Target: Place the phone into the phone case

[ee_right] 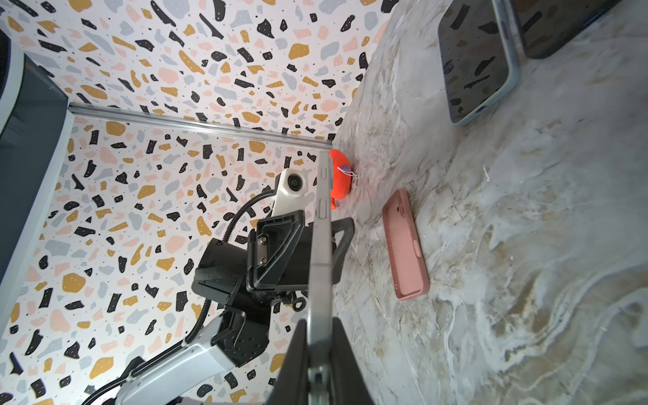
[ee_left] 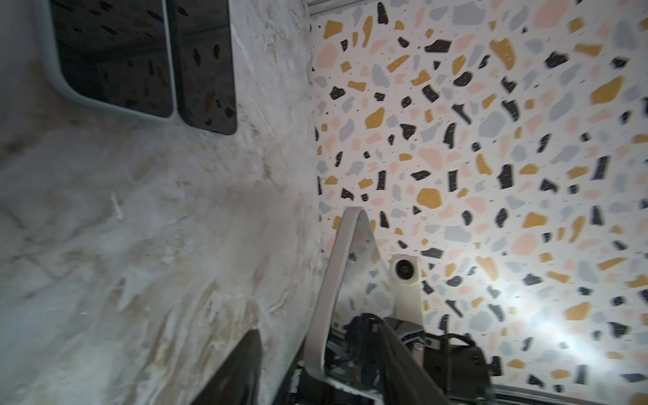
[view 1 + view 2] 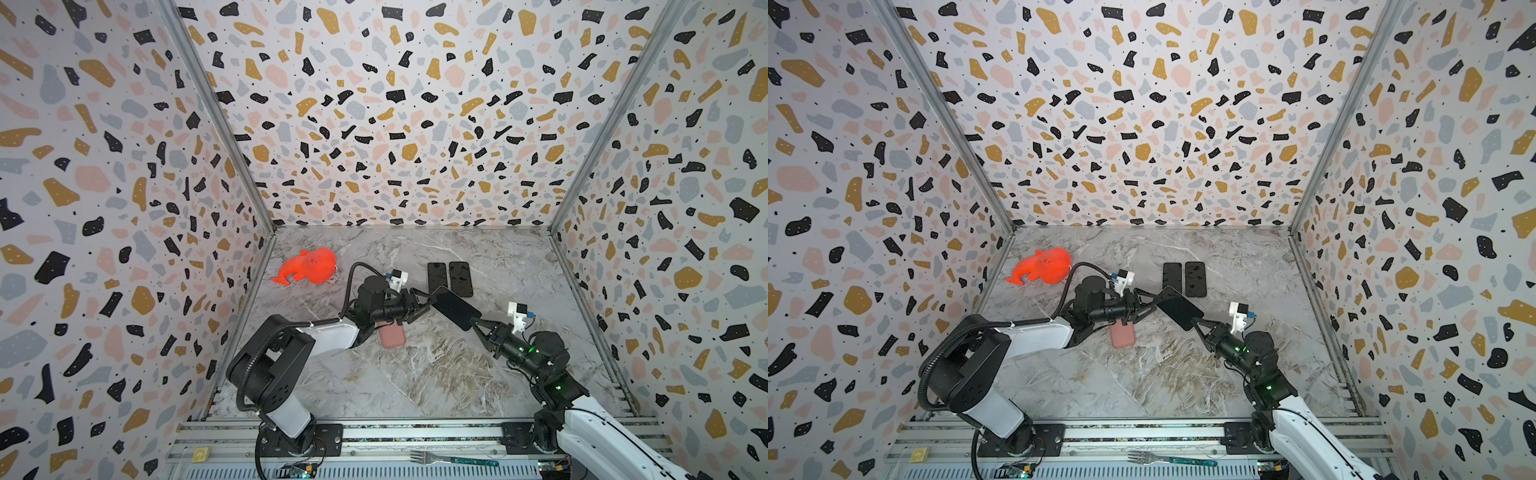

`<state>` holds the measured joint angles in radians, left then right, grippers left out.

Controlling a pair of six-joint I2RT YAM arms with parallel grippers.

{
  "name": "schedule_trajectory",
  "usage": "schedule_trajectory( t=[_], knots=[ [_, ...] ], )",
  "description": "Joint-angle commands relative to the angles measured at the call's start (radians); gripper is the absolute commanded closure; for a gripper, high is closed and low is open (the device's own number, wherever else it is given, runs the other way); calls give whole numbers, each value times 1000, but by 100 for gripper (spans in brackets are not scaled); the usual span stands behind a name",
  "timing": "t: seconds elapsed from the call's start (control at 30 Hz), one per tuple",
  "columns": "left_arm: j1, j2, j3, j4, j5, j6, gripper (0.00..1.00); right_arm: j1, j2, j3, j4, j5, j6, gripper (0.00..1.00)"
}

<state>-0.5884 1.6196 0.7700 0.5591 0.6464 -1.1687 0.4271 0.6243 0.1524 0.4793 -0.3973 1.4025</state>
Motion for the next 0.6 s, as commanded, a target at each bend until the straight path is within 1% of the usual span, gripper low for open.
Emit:
schedule_trajectory(
  t=[0.0,0.1,0.27,0.3,0.47,0.57],
  knots=[
    [38,-38,110,-368,-89,312,22,-14,-6,22,16,-26,-47,100],
    [70,-5,211,-589,-172,470,18,-23,16,22,-4,-52,-79,100],
    [118,77,318,-768,-328,600,16,-33,63,30,-39,-99,-147,100],
    [125,97,338,-787,-356,618,15,-34,72,40,-57,-108,-173,100],
    [165,198,403,-823,-402,657,13,-36,95,79,-145,-135,-281,100],
    [195,246,434,-835,-384,665,13,-36,90,88,-179,-142,-324,100]
  ],
)
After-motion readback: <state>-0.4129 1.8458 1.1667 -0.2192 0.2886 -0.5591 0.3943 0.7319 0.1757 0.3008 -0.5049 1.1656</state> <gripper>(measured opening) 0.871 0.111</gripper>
